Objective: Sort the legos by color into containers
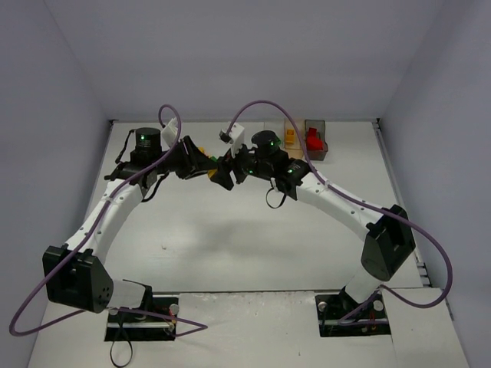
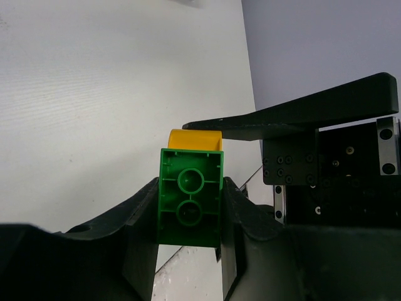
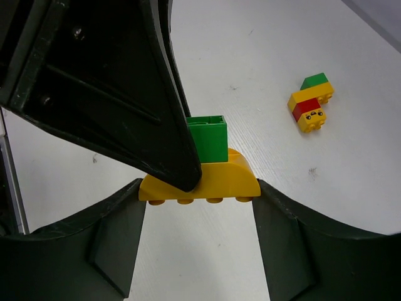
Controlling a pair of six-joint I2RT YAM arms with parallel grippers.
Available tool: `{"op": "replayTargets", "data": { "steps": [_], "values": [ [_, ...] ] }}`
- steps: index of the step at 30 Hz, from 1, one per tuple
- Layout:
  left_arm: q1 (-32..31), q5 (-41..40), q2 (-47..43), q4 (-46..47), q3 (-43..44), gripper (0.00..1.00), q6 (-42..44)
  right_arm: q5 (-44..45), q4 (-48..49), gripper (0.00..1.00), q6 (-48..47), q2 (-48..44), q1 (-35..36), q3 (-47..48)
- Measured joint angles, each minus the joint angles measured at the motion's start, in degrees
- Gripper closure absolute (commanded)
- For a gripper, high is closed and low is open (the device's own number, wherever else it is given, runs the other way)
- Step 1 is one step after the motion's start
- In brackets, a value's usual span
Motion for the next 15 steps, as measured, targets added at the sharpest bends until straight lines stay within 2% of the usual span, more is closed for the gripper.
{"op": "replayTargets", "data": {
  "steps": [1,4,7,12,15],
  "values": [
    [0.0,0.0,0.0,0.1,0.0,0.97,0.0,0.0,0.0,0.31,0.0,0.0,0.0,0.0],
    [0.0,0.1,0.0,0.1,0.0,0.97,0.0,0.1,0.1,0.22,-0.1,0.0,0.0,0.1],
    [0.0,0.2,0.0,0.1,0.0,0.97,0.0,0.1,0.2,0.2,-0.1,0.0,0.0,0.1],
    [0.0,0.2,0.0,0.1,0.0,0.97,-0.1,0.1,0.3,0.25,-0.1,0.0,0.0,0.1],
    [0.0,0.3,0.0,0.2,0.0,0.97,-0.2,0.0,0.4,0.38,-0.1,0.0,0.0,0.1]
  ]
}}
